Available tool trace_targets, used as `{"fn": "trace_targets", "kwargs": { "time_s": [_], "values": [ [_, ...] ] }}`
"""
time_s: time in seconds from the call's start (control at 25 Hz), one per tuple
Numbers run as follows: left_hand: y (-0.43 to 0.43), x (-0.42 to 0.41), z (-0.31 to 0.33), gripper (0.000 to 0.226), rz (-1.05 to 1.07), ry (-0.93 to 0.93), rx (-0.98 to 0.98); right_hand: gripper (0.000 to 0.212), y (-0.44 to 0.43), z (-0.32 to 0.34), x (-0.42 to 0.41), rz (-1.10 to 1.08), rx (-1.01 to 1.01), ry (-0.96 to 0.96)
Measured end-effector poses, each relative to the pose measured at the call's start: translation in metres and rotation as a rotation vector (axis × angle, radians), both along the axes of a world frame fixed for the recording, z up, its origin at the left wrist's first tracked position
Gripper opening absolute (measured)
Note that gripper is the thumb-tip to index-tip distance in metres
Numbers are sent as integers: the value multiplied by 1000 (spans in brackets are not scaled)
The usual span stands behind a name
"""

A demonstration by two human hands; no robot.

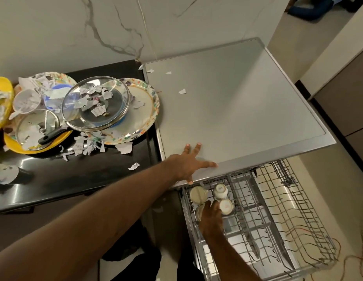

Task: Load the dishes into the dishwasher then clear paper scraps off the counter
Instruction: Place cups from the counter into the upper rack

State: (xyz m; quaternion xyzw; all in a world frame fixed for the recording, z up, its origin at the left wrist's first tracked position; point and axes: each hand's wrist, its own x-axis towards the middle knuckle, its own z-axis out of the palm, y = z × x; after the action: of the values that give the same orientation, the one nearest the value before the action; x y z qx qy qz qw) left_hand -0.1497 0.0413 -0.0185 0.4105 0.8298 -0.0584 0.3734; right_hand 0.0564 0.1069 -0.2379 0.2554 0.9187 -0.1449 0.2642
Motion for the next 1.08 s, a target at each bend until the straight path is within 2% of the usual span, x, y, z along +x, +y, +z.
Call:
{"fn": "trace_targets", "kwargs": {
  "time_s": [0.16, 0.48, 0.6, 0.72, 0.88, 1.0, 1.08],
  "values": [
    [-1, -3, -2, 113, 7, -27, 3, 90, -6, -4, 1, 117, 88, -44],
    [1, -4, -3, 112, -23, -11, -28, 91, 0, 20, 10, 30, -125, -60],
    [0, -7, -8, 111, -42, 8, -24, 88, 5, 44, 10, 6, -127, -21],
    [-4, -12, -17, 116, -23, 30, 14, 76, 10, 74, 6, 25, -78, 28],
    [-13, -12, -26, 121, 27, 54, 97, 35, 14, 130, -8, 128, -28, 282],
    [-25, -5, -27, 105, 18, 68, 149, 32, 10, 165, -25, 212, 43, 472],
    [-39, -1, -23, 91, 10, 60, 184, 33, 3, 182, -40, 254, 33, 525]
  ]
}}
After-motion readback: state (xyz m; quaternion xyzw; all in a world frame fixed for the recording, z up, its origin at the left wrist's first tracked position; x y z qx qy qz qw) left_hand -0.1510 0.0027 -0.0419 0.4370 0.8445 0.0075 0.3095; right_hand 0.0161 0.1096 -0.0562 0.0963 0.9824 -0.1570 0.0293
